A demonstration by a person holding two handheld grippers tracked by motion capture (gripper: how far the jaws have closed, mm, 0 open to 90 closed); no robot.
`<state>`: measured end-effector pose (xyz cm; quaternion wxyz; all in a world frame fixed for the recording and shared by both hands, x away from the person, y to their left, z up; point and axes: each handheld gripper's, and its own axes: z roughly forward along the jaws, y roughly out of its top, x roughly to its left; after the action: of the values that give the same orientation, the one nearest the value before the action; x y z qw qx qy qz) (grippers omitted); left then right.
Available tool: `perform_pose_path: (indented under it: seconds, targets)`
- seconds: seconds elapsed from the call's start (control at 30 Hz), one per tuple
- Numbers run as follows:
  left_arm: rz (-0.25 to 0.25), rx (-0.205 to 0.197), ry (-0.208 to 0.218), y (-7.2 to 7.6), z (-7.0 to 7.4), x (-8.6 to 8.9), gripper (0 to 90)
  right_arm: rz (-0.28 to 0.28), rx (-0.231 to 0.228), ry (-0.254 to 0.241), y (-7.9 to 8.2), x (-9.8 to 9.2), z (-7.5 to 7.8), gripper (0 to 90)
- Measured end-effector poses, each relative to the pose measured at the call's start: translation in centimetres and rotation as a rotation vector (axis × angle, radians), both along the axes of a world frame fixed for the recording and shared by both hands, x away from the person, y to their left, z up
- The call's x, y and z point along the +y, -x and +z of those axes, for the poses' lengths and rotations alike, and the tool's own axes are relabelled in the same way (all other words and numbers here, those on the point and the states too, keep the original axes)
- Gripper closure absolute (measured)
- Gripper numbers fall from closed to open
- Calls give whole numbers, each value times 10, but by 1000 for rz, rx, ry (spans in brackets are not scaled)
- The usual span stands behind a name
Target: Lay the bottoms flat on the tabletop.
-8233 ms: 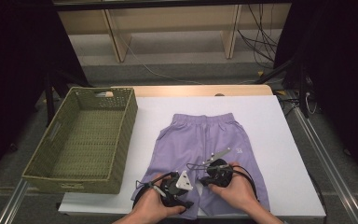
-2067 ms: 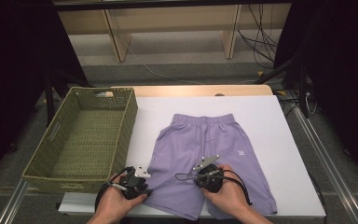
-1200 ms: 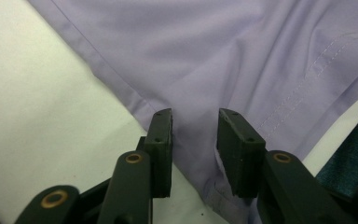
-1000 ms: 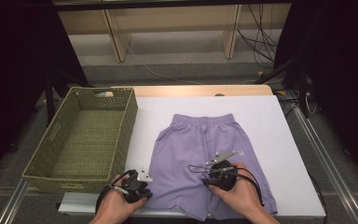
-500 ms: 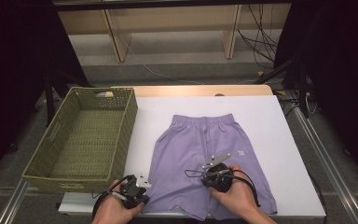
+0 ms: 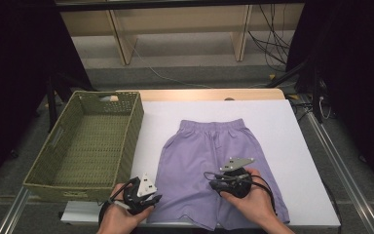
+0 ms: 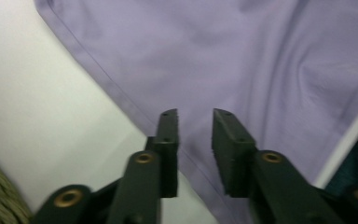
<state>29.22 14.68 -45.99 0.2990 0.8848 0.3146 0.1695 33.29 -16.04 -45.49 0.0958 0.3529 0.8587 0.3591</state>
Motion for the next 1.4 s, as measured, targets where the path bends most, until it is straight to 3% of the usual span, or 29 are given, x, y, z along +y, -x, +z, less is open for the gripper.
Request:
perform_pose_path:
  seconds: [0.13, 0.27, 0.37, 0.57, 0.7, 0.93, 1.4]
  targets:
    - [19, 15, 44, -5, -1, 0, 576, 8, -39, -34, -2, -6, 2, 556]
    - [24, 44, 115, -7, -2, 0, 502, 23, -63, -66, -2, -12, 4, 497]
    - [18, 46, 133, -7, -3, -2, 440, 29, -76, -88, -2, -17, 4, 438]
    - [1, 37, 136, -5, -5, -4, 339, 26, -111, -112, 4, -27, 4, 342]
    - [-1, 37, 165, -5, -5, -3, 290, 27, -133, -134, 8, -32, 5, 296]
    - [-16, 52, 202, -6, -7, -2, 237, -26, -189, -223, 8, -39, 9, 219]
    - [-17, 46, 199, -5, -6, -3, 240, -32, -192, -212, 3, -42, 5, 209]
